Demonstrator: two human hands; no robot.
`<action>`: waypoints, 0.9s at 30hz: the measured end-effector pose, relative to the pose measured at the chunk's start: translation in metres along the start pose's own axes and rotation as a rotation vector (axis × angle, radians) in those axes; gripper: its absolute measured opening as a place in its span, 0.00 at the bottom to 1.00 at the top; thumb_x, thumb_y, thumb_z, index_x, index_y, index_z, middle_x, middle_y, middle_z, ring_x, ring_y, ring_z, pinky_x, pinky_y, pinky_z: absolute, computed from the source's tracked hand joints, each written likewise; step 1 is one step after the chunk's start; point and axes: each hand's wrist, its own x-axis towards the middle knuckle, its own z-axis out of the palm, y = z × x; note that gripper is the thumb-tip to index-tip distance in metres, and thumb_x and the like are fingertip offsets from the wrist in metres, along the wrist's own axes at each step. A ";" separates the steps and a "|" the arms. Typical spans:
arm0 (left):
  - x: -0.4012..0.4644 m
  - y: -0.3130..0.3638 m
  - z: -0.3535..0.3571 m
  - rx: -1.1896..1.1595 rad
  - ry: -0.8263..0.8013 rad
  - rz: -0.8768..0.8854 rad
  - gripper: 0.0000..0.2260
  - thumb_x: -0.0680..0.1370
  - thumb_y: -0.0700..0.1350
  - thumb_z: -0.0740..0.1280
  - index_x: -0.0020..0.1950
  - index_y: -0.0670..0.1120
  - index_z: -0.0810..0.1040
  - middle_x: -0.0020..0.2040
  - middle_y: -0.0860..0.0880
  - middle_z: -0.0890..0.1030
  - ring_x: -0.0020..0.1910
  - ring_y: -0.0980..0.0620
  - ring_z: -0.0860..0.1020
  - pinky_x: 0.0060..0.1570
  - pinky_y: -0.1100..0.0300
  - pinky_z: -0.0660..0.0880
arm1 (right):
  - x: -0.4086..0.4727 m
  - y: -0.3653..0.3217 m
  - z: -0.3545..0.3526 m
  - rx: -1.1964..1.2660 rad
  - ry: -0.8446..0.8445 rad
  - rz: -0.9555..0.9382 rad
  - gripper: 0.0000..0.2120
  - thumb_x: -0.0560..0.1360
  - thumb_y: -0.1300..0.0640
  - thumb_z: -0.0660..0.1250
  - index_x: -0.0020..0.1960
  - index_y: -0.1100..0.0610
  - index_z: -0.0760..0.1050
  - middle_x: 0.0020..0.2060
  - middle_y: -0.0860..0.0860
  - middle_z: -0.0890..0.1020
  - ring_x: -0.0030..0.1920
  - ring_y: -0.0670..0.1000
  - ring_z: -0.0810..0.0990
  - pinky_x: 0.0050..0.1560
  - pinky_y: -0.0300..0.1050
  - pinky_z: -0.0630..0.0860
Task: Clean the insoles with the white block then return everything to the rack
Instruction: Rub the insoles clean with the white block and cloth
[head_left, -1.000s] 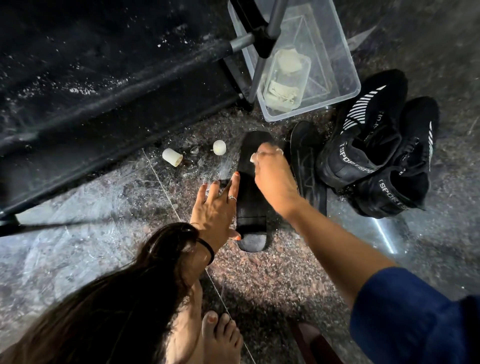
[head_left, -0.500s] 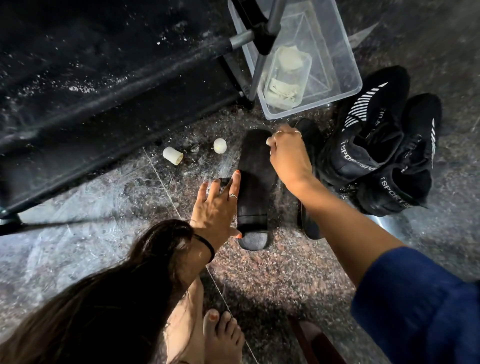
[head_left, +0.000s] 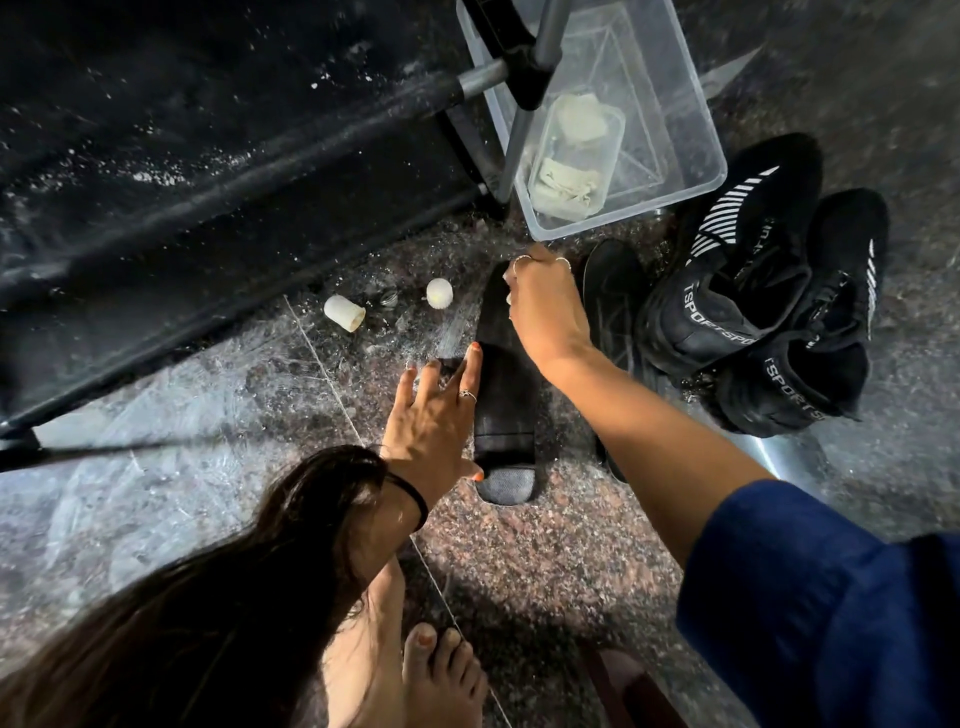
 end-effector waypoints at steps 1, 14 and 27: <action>0.001 -0.001 0.002 0.005 0.004 0.002 0.57 0.70 0.66 0.67 0.71 0.41 0.24 0.78 0.48 0.48 0.76 0.42 0.47 0.73 0.47 0.42 | 0.000 -0.004 0.003 0.017 0.001 0.007 0.10 0.72 0.73 0.61 0.51 0.66 0.77 0.54 0.60 0.76 0.51 0.61 0.75 0.51 0.50 0.76; 0.001 -0.005 0.008 -0.097 0.060 0.030 0.58 0.69 0.66 0.68 0.68 0.43 0.21 0.77 0.46 0.54 0.76 0.43 0.45 0.73 0.47 0.40 | 0.001 -0.004 0.004 -0.053 -0.060 -0.104 0.12 0.71 0.75 0.61 0.50 0.65 0.77 0.53 0.57 0.77 0.51 0.57 0.75 0.46 0.44 0.75; -0.002 -0.010 0.011 -0.177 0.079 0.008 0.60 0.67 0.69 0.67 0.71 0.43 0.23 0.76 0.40 0.56 0.76 0.42 0.44 0.73 0.47 0.38 | -0.064 0.008 0.017 0.028 -0.176 -0.276 0.10 0.71 0.75 0.62 0.46 0.64 0.78 0.44 0.55 0.75 0.47 0.56 0.73 0.41 0.52 0.75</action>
